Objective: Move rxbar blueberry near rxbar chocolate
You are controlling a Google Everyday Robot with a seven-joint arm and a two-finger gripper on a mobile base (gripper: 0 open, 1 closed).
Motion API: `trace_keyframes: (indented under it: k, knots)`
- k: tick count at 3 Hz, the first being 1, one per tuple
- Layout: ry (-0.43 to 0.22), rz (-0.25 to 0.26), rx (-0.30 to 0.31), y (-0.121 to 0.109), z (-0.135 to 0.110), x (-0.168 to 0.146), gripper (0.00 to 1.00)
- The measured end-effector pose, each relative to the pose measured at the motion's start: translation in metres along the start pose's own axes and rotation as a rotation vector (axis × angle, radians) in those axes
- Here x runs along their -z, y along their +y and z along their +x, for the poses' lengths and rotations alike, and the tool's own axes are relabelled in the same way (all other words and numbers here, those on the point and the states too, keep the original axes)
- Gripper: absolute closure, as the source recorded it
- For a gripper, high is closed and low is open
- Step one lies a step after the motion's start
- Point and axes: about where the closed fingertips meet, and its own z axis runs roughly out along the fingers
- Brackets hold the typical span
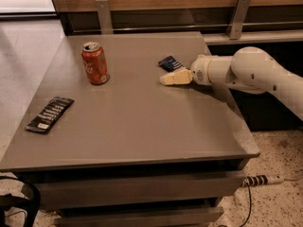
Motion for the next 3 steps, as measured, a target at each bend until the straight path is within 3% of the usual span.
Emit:
trace_keyframes:
  k: [3]
  knots:
    - [0.0, 0.0, 0.0, 0.0002, -0.0102, 0.0048, 0.87]
